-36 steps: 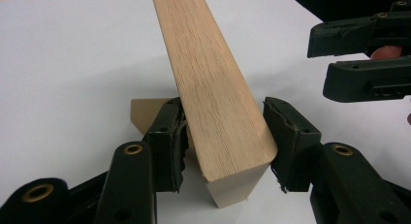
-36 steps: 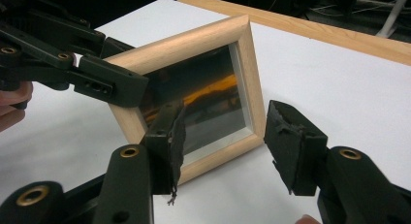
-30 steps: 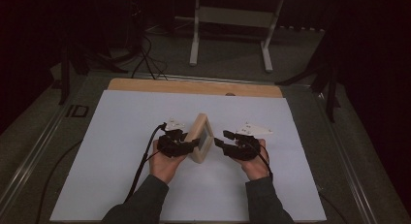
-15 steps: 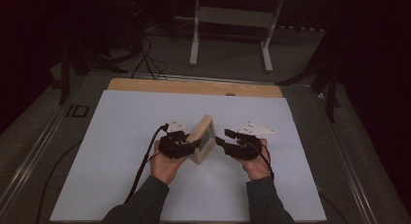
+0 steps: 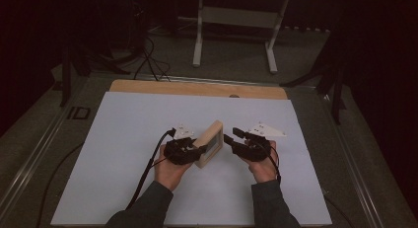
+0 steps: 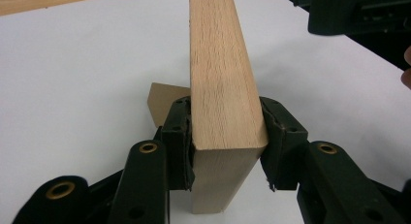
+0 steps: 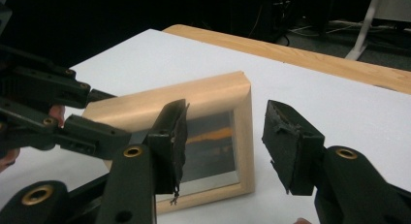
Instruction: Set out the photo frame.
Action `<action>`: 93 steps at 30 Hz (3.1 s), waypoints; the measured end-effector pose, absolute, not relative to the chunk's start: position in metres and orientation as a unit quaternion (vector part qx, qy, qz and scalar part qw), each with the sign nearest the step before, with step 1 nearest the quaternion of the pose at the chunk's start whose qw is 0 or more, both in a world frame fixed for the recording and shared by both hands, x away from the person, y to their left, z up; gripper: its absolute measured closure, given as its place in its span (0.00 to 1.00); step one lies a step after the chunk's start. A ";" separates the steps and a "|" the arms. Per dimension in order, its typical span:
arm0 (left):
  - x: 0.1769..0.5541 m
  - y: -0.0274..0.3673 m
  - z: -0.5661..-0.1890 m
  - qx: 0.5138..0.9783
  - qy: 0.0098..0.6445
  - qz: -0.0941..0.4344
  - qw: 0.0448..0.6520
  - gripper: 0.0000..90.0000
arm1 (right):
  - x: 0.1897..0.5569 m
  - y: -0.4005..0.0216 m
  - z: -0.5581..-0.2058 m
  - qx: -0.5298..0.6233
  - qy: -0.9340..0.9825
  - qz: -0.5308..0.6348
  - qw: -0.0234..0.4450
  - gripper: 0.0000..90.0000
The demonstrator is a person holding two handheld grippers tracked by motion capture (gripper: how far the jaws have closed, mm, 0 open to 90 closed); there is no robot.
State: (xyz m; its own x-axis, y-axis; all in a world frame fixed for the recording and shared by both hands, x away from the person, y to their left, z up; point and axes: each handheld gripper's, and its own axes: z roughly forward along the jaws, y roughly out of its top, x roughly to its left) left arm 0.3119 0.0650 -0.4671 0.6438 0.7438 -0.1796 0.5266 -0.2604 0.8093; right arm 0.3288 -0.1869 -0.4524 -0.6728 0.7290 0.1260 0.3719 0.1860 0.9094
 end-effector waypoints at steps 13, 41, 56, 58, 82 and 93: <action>0.299 0.059 -0.468 0.801 0.371 0.142 0.448 0.67 | 0.326 -0.185 -0.447 0.364 0.746 0.527 0.183 0.64; 0.269 0.063 -0.472 0.808 0.331 0.156 0.462 0.67 | 0.335 -0.162 -0.451 0.349 0.750 0.529 0.190 1.00; 0.263 0.062 -0.472 0.812 0.324 0.181 0.450 0.66 | 0.335 -0.156 -0.458 0.350 0.762 0.507 0.197 0.99; 0.262 0.062 -0.472 0.813 0.323 0.187 0.446 0.66 | 0.334 -0.157 -0.458 0.351 0.761 0.508 0.198 0.99; 0.267 0.069 -0.478 0.817 0.332 0.224 0.415 0.62 | 0.318 -0.164 -0.455 0.342 0.771 0.498 0.201 1.00; 0.270 0.072 -0.481 0.808 0.349 0.217 0.422 0.62 | 0.312 -0.162 -0.452 0.330 0.777 0.496 0.204 0.99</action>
State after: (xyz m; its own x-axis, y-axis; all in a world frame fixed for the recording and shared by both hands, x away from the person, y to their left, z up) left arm 0.2702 0.0724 -0.4807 0.6622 0.7472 0.0565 0.3806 -0.4004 0.8336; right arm 0.3121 -0.1623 -0.4520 -0.6995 0.7145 0.0106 0.3105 0.2906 0.9051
